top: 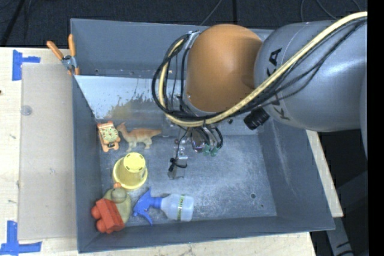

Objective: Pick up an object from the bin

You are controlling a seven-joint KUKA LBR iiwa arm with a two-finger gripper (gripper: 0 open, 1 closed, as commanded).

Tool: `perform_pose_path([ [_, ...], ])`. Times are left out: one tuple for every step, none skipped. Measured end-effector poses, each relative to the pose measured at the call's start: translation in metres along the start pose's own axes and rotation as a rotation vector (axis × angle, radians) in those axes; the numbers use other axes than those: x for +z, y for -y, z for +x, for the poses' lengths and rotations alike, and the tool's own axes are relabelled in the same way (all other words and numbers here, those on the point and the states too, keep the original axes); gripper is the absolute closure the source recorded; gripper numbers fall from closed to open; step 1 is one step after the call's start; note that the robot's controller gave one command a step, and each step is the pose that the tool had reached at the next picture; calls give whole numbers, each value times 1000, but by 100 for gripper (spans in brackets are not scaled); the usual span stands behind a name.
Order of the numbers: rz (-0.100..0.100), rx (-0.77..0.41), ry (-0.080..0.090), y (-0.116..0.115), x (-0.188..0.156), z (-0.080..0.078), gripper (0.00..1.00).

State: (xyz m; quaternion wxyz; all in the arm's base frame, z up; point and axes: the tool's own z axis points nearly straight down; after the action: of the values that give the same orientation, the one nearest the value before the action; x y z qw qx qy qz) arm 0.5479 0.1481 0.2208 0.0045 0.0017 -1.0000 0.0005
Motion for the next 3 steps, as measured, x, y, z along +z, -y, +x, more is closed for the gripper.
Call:
perform_pose_path([
  [-1, 3, 8, 1, -5, -1, 0],
  [0, -39, 12, -24, 27, 21, 0],
  [-4, -84, 6, -26, 80, 28, 0],
])
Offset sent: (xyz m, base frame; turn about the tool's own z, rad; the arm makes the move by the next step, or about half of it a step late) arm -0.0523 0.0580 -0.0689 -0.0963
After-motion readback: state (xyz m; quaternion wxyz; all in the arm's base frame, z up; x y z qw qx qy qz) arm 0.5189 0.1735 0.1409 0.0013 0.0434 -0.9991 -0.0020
